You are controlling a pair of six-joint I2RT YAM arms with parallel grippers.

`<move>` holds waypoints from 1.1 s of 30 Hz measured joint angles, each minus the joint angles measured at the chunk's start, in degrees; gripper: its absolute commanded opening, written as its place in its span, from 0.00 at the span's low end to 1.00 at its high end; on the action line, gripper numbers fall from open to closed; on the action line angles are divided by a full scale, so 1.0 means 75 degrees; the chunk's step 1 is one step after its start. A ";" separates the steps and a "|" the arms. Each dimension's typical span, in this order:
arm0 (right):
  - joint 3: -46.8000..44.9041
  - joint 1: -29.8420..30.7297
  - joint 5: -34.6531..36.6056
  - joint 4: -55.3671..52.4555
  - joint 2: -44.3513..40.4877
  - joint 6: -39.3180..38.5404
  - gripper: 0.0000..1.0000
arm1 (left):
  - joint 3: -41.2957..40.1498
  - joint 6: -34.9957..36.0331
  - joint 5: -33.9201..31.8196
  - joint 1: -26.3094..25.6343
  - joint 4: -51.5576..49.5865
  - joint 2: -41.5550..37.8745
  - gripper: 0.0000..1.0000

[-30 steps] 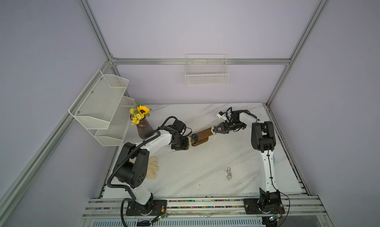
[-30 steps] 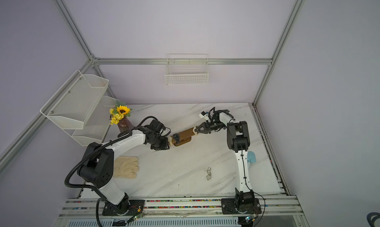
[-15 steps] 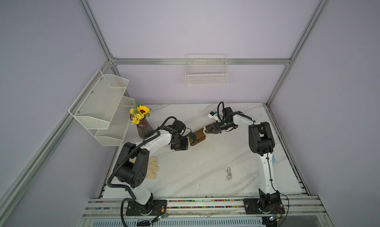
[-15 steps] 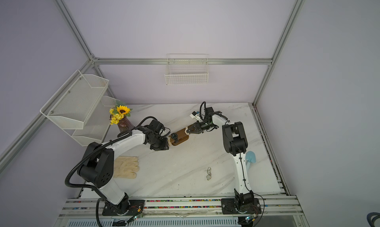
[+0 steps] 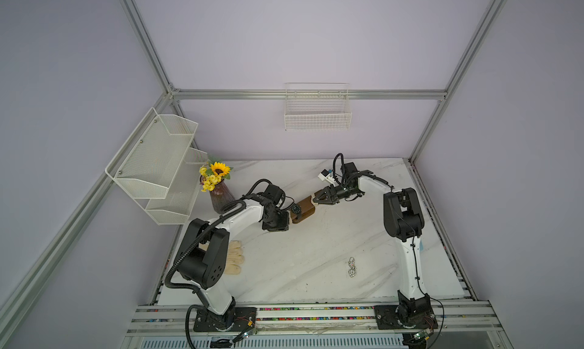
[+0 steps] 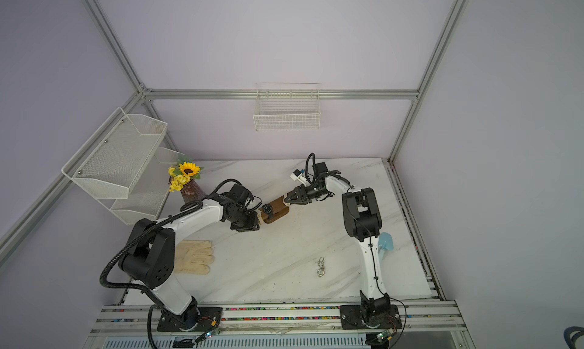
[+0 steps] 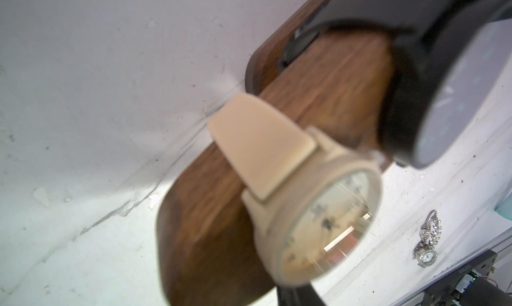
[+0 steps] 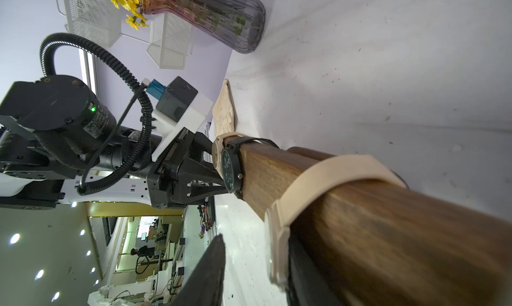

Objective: Place watch on stand
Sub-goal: Place the watch on the stand, then adjust the stand at the center of the board.

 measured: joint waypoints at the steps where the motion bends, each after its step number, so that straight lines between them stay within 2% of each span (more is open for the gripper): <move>1: -0.0143 -0.0035 0.0099 0.0111 -0.0111 0.0079 0.41 | 0.0000 0.0000 -0.0003 0.0000 0.0000 -0.0003 0.32; 7: -0.0796 -0.0393 0.0842 0.0711 -0.0711 0.0664 0.43 | 0.0000 0.0000 -0.0017 0.0000 -0.0003 -0.0003 0.32; 17: -0.1268 -0.0810 0.2259 0.1591 -0.0839 0.1609 0.43 | 0.0000 0.0000 -0.0052 0.0000 -0.0009 -0.0114 0.32; 22: -0.0860 -0.1142 0.2328 0.2031 -0.0769 0.2092 0.44 | 0.0000 -0.0003 -0.0061 0.0000 -0.0017 -0.0309 0.32; 26: -0.0580 -0.1107 0.2107 0.2687 -0.0694 0.2349 0.45 | 0.0000 -0.0003 -0.0076 0.0000 -0.0029 -0.0329 0.32; 28: -0.0568 -0.1052 0.2020 0.3072 -0.0624 0.2585 0.39 | 0.0000 -0.0003 -0.0082 0.0000 -0.0029 -0.0329 0.32; 33: 0.0388 -0.0857 0.2101 0.3235 0.0210 0.2865 0.10 | 0.0000 -0.0003 -0.0108 0.0003 -0.0032 -0.0329 0.32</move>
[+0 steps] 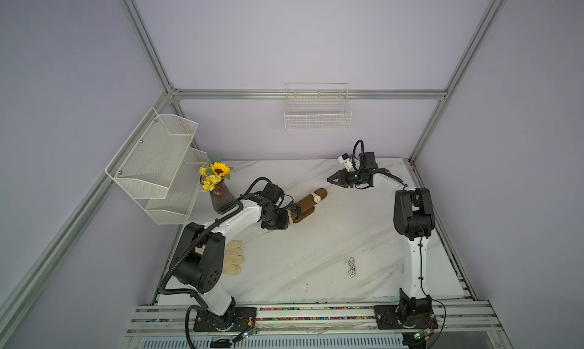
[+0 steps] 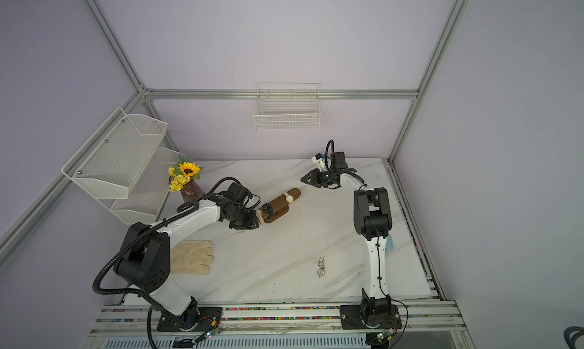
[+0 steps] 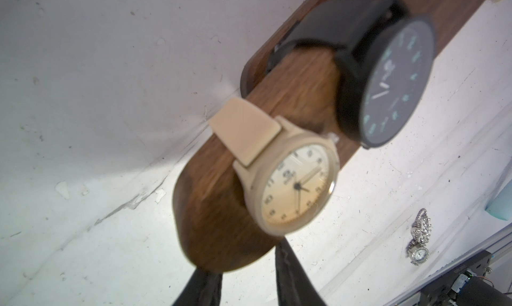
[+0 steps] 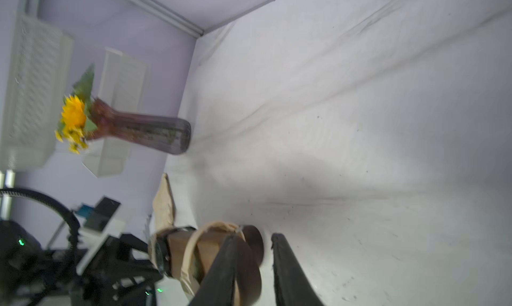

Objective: Place watch on stand
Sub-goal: Adjust the stand at the center of the board.

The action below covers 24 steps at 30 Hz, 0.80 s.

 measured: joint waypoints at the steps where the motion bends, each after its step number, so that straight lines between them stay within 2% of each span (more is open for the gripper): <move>1: 0.0230 0.0067 0.0067 -0.0064 0.0172 -0.0020 0.08 | 0.0000 0.0000 -0.0003 0.0000 0.0000 0.0000 0.32; 4: 0.0752 0.0367 0.0303 -0.0286 0.0583 -0.0111 0.06 | 0.0000 0.0000 -0.0017 0.0006 -0.0006 0.0000 0.32; 10: 0.0729 0.0799 0.0385 -0.0332 0.0653 -0.0143 0.04 | 0.0000 0.0003 -0.0052 0.0050 -0.0035 0.0000 0.32; 24: -0.1513 0.0752 0.0697 -0.0286 -0.0603 -0.0361 0.03 | 0.0000 0.0012 -0.0085 0.0245 -0.0038 0.0000 0.32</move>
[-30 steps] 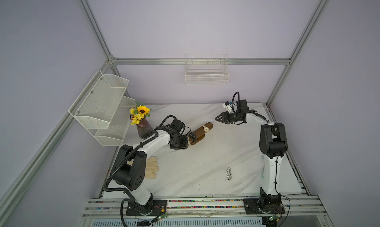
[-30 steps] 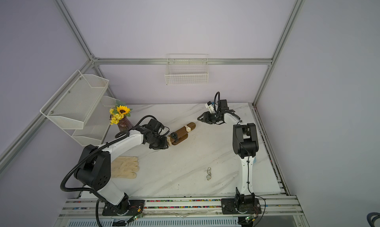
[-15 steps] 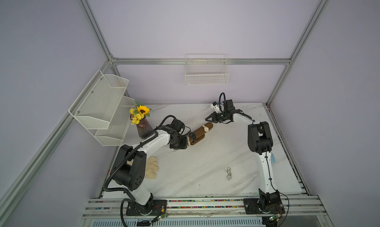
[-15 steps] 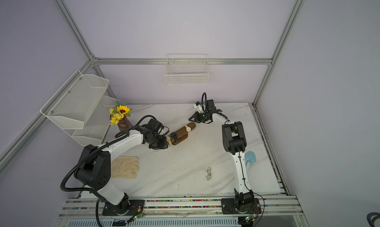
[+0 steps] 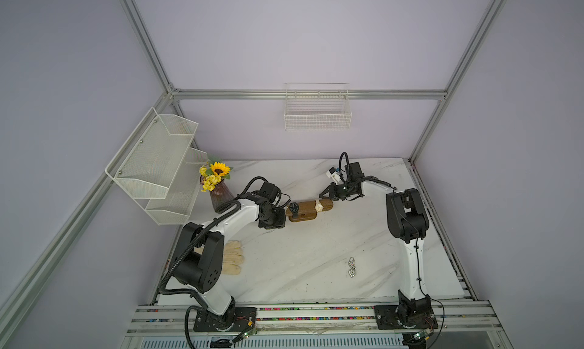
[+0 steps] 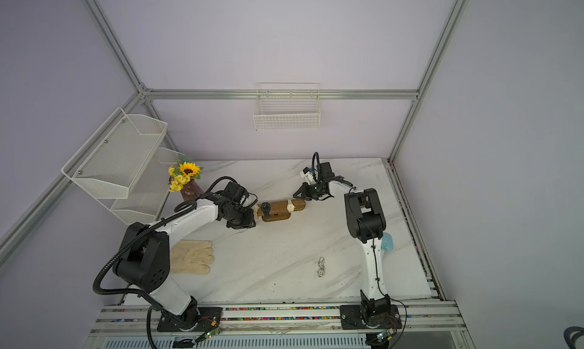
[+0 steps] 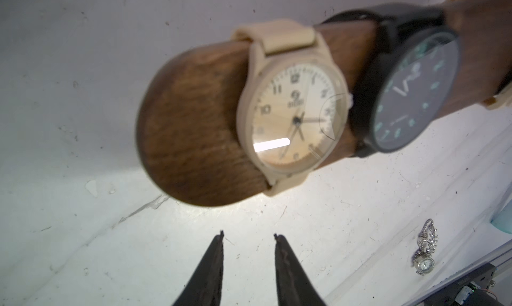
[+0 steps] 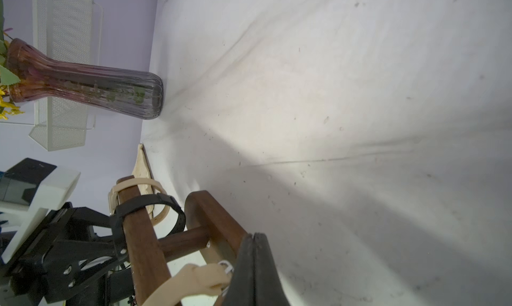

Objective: Place watch on stand
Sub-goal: Adjust the stand at the center of the board, then adjust the watch on the stand.

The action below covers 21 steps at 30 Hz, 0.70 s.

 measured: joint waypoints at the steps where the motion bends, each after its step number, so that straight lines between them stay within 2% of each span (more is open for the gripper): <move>1: -0.0064 0.0000 0.0041 -0.0003 -0.0082 -0.0006 0.03 | 0.0000 0.0003 0.0000 0.0000 0.0000 0.0000 0.32; 5: -0.0286 -0.0050 0.0417 0.0000 -0.0469 0.0015 0.05 | 0.0000 0.0009 -0.0003 0.0000 -0.0012 -0.0015 0.32; 10: -0.0842 -0.0154 0.1743 -0.0189 -0.1489 0.0105 0.06 | 0.0000 0.0076 -0.0172 0.0000 -0.0178 -0.0443 0.39; 16: -0.2107 -0.0221 0.3786 -0.0341 -0.3727 0.0326 0.04 | 0.0396 0.0131 -0.0490 0.0000 -0.0356 -0.1230 0.40; 21: -0.3491 0.0554 0.4881 -0.0224 -0.5313 0.0711 0.00 | 0.1148 0.0131 -0.0513 -0.0093 -0.0259 -0.1142 0.38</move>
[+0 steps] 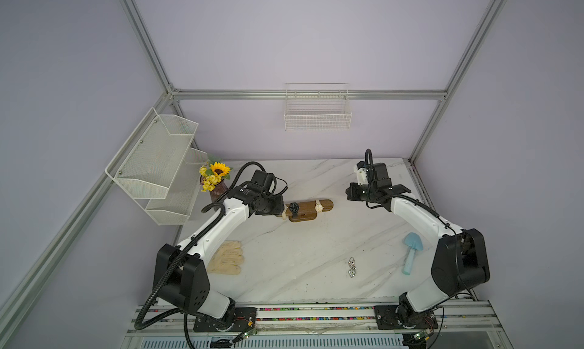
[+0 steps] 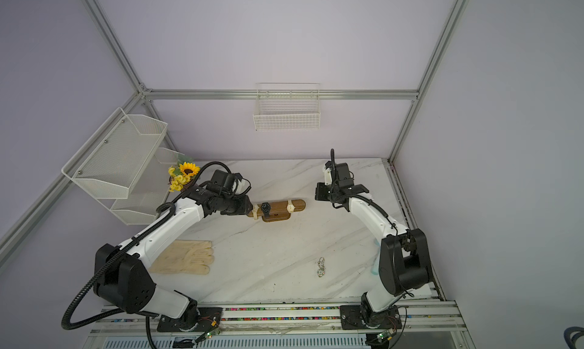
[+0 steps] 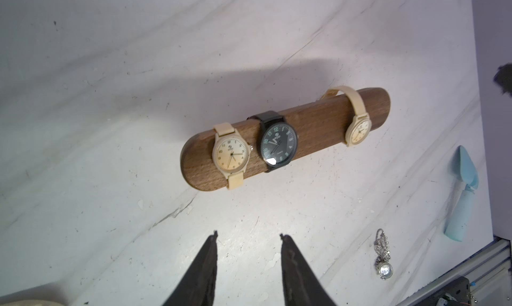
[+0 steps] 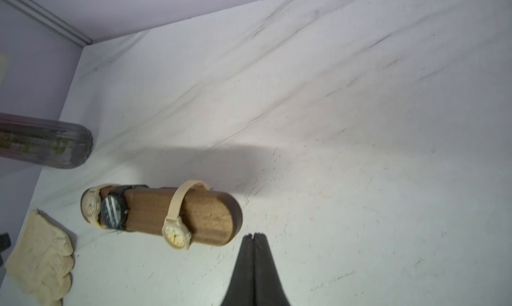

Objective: Place watch on stand
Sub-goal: Adjust the watch on the stand.

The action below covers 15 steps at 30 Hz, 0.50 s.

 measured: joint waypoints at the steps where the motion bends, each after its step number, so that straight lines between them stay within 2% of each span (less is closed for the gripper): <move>1: -0.0294 0.0189 0.0064 0.0157 -0.0204 0.0099 0.00 | 0.0175 0.0000 0.0006 -0.0047 0.0029 0.0105 0.38; 6: -0.2063 0.1183 0.0303 0.1204 -0.0935 0.0930 0.00 | 0.1501 -0.0003 0.0181 -0.0350 0.0408 0.1271 0.38; 12: -0.3092 0.1722 0.0723 0.2562 -0.0568 0.1693 0.00 | 0.3040 -0.0006 0.0417 -0.0562 0.0839 0.3142 0.34; 15: -0.3136 0.1801 0.0699 0.3159 -0.0131 0.1926 0.00 | 0.3567 0.0000 0.0565 -0.0583 0.0909 0.3949 0.33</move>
